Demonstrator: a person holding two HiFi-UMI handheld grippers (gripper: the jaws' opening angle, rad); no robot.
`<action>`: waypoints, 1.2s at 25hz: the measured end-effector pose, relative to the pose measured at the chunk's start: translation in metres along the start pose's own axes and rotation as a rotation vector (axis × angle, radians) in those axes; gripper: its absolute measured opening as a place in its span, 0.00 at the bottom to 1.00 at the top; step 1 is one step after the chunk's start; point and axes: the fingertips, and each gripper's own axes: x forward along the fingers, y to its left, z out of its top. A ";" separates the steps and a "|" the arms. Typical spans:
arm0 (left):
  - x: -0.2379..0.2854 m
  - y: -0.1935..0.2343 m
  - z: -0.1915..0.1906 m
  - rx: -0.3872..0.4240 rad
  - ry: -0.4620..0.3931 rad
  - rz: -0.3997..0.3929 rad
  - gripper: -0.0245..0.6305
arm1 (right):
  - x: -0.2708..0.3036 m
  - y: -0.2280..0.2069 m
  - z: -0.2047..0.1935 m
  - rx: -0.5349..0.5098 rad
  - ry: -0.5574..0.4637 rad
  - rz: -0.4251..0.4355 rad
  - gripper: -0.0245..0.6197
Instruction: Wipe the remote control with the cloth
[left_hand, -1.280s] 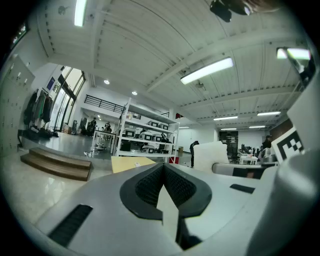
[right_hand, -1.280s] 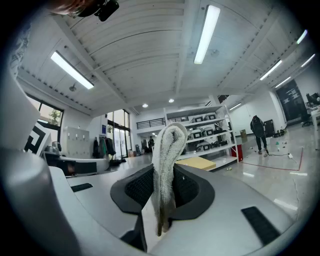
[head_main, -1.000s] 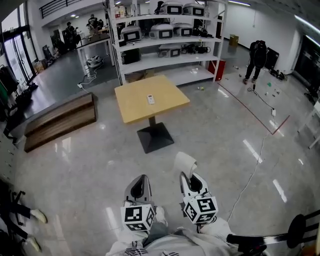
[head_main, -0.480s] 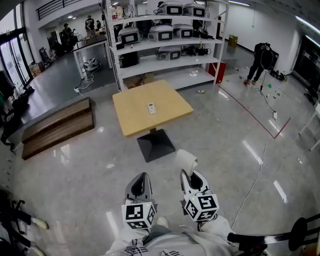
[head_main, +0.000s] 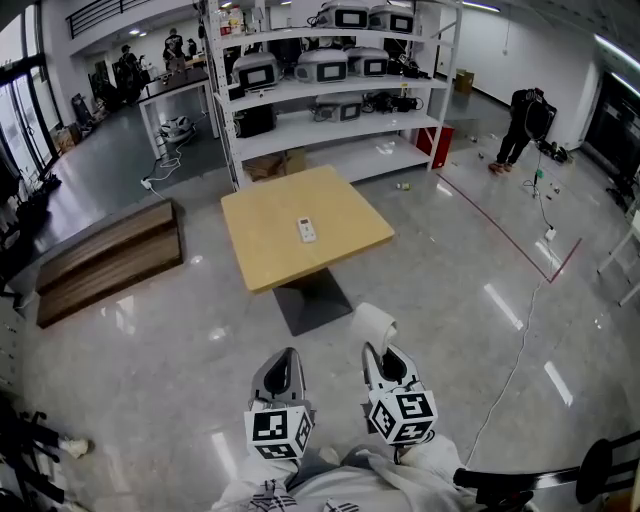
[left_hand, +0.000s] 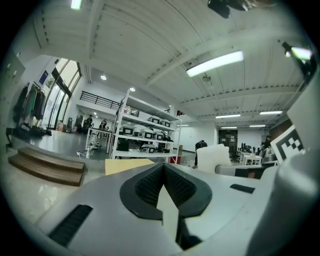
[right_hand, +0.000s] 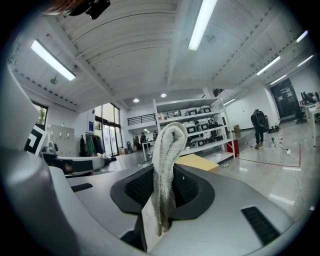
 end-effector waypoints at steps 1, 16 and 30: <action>0.005 0.002 -0.001 -0.005 0.007 -0.002 0.04 | 0.005 -0.002 -0.002 0.006 0.011 -0.005 0.18; 0.078 0.035 -0.007 -0.007 0.046 0.029 0.04 | 0.088 -0.041 0.000 0.039 0.049 -0.026 0.18; 0.206 0.047 0.008 -0.001 0.051 0.108 0.04 | 0.218 -0.108 0.035 0.040 0.053 0.057 0.18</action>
